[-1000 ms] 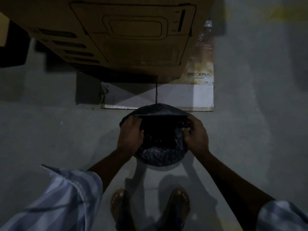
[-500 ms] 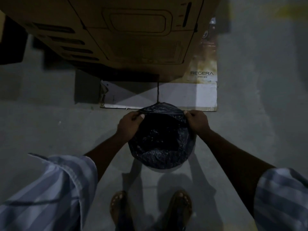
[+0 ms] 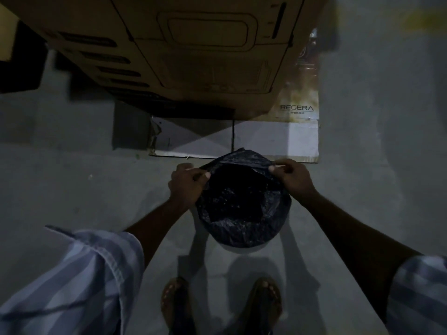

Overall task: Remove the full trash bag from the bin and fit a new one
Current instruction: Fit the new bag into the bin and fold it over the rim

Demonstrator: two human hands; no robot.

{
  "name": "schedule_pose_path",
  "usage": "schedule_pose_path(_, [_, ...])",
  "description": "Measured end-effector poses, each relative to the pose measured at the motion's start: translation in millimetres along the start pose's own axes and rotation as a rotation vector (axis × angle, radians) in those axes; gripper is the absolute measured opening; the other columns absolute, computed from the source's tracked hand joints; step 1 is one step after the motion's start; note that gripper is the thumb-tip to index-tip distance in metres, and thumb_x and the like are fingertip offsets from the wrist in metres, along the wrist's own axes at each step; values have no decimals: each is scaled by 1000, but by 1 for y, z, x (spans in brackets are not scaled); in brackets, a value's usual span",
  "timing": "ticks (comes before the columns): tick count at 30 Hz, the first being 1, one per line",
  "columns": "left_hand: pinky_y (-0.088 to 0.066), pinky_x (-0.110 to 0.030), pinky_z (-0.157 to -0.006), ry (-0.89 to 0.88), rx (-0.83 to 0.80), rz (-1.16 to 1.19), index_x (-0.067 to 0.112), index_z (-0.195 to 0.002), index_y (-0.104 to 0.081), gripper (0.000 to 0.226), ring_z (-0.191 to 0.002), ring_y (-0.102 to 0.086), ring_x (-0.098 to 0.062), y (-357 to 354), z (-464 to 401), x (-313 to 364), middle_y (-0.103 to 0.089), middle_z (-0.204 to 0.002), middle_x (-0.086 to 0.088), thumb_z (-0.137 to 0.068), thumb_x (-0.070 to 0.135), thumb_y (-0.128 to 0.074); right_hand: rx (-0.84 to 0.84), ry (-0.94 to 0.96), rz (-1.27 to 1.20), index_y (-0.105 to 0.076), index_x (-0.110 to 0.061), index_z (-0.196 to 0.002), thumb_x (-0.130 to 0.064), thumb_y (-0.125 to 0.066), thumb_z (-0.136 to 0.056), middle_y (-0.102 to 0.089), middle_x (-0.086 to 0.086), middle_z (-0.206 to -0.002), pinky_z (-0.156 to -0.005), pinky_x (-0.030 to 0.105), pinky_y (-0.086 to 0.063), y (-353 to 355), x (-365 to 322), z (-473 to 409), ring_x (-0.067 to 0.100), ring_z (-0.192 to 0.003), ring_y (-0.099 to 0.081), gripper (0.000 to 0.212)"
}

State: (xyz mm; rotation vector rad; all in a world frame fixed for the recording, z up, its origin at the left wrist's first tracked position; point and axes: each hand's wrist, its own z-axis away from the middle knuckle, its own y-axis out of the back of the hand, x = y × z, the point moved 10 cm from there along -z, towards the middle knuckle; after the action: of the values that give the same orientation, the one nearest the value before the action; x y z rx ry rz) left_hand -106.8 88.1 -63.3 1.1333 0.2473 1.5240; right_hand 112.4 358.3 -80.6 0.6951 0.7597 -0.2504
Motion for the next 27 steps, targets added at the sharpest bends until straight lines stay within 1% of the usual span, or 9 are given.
schedule_pose_path(3, [-39,-45,-117,72,-165,235,14,-108,-78,34,-139,-48,-26,-15,-3,0,-43,-158,-9,-97,43,-65,42,67,109,-81,-17,-101,-30,-78,-89,-79,3,-95,-87,37,-57,3,-13,-1,20,-91,-74,18])
schedule_pose_path(5, [-51,-39,-101,108,-241,379,4,-102,-78,39,-112,-67,-26,-22,0,4,-70,-127,-14,-99,39,-62,105,88,125,-82,-13,-97,-28,-75,-92,-79,4,-91,-85,37,-58,8,-19,-3,21,-88,-74,17])
schedule_pose_path(7, [-56,-29,-81,119,-255,413,2,-98,-79,37,-89,-71,-21,-18,4,10,-78,-102,-12,-100,35,-62,141,63,82,-83,-13,-95,-28,-74,-92,-79,3,-89,-86,40,-59,12,-19,-6,20,-86,-74,17])
schedule_pose_path(12, [-49,-30,-97,72,-294,424,7,-135,-64,37,-114,-59,-15,-17,6,18,-61,-123,4,-100,20,-64,247,-164,-35,-79,-19,-89,-28,-78,-86,-76,2,-91,-94,43,-57,18,3,-16,24,-94,-71,9])
schedule_pose_path(17, [-49,-3,-70,81,-369,480,7,-132,-67,33,-108,-64,-15,-32,12,6,-68,-123,-3,-103,22,-59,206,-274,66,-78,-11,-92,-30,-75,-86,-76,10,-100,-92,37,-54,13,36,-25,29,-99,-69,20])
schedule_pose_path(20, [-50,-13,-69,187,-307,511,5,-114,-74,29,-102,-66,-21,-35,11,-13,-71,-108,-8,-103,27,-59,6,-313,111,-79,-11,-103,-32,-59,-97,-75,12,-116,-93,34,-50,-5,46,-27,32,-110,-68,29])
schedule_pose_path(22, [-53,-23,-79,180,-234,454,5,-110,-75,32,-105,-66,-24,-33,15,-20,-72,-108,-10,-104,31,-57,6,-368,-43,-78,-14,-98,-42,-52,-102,-75,13,-114,-97,38,-51,-3,51,-21,34,-110,-69,38])
schedule_pose_path(24, [-50,-38,-96,76,-10,141,12,-124,-69,33,-116,-60,-29,-13,23,-20,-65,-125,-11,-102,33,-57,23,-335,-32,-76,-19,-91,-61,-49,-98,-76,13,-110,-102,50,-52,3,41,-4,35,-106,-70,51])
schedule_pose_path(27, [-45,-45,-92,-310,269,-241,20,-118,-67,26,-109,-54,-31,3,60,31,-60,-122,-8,-93,21,-58,258,-118,192,-72,-16,-113,-61,-50,-94,-69,14,-121,-105,46,-48,29,18,30,35,-116,-63,53])
